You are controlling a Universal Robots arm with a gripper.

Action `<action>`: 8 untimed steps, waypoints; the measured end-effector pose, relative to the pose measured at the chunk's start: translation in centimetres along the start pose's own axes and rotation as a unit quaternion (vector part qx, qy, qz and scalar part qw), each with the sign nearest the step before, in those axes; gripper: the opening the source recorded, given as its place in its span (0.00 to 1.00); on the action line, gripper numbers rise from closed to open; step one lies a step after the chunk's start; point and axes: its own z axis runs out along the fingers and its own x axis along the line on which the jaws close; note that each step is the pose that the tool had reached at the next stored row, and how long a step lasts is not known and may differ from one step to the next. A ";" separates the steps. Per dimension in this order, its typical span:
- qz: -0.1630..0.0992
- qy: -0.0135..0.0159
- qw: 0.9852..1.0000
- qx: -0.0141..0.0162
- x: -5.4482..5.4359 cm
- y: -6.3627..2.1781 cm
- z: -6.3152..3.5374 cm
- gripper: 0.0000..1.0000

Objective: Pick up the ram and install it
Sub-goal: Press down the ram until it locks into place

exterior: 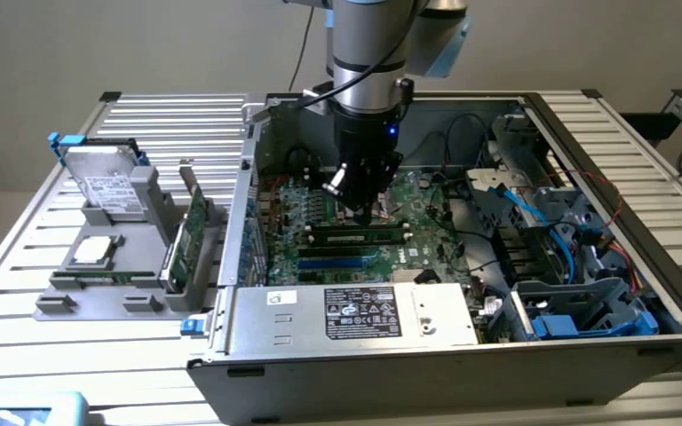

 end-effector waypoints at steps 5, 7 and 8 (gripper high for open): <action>0.023 -0.002 1.000 0.000 0.0 0.00 -0.01 0.11; 0.031 -0.004 1.000 -0.002 0.0 0.01 -0.01 0.11; 0.034 -0.006 0.999 -0.003 0.0 0.00 -0.01 0.11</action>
